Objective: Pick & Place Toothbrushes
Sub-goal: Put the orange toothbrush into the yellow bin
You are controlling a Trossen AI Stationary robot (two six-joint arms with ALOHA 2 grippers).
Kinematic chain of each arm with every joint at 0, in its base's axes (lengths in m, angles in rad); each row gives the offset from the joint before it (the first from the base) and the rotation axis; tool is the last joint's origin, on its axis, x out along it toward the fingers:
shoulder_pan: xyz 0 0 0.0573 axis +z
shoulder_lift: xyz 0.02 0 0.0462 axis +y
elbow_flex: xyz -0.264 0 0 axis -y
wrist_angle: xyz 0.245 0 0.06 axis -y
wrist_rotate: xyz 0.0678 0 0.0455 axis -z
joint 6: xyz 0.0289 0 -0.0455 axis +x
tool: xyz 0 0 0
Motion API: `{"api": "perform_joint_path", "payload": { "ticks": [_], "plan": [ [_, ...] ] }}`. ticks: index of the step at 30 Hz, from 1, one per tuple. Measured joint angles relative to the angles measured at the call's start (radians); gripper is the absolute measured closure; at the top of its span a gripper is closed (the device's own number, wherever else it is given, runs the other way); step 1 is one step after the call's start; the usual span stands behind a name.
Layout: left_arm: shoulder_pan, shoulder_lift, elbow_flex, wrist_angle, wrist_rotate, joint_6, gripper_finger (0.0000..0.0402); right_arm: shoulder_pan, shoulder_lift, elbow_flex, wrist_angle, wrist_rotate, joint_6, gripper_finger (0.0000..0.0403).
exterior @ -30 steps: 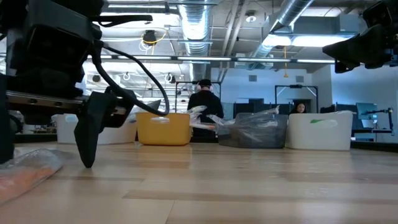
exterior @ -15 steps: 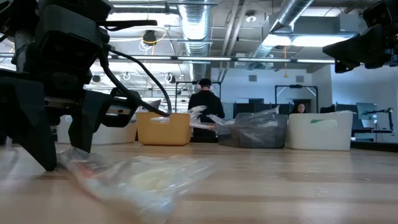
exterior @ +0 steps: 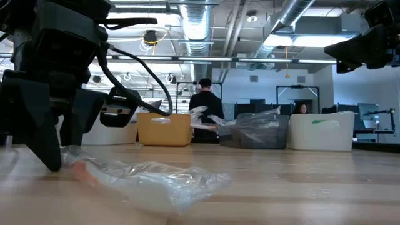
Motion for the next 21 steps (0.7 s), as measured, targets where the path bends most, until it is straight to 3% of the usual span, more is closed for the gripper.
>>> {"api": "perform_joint_path", "payload": {
  "ticks": [7, 14, 21],
  "plan": [
    [0.006, 0.001, 0.000, 0.000, 0.009, 0.020, 0.0386, 0.000, 0.000, 0.000, 0.000, 0.000, 0.000, 0.0403],
    [0.051, 0.003, -0.002, 0.024, 0.096, 0.025, 0.0381, 0.000, 0.000, 0.000, 0.000, 0.000, 0.000, 0.0403],
    [0.068, -0.002, -0.005, 0.053, 0.084, 0.052, 0.0380, 0.000, 0.000, 0.000, 0.000, 0.000, 0.000, 0.0403]
  ]
}}
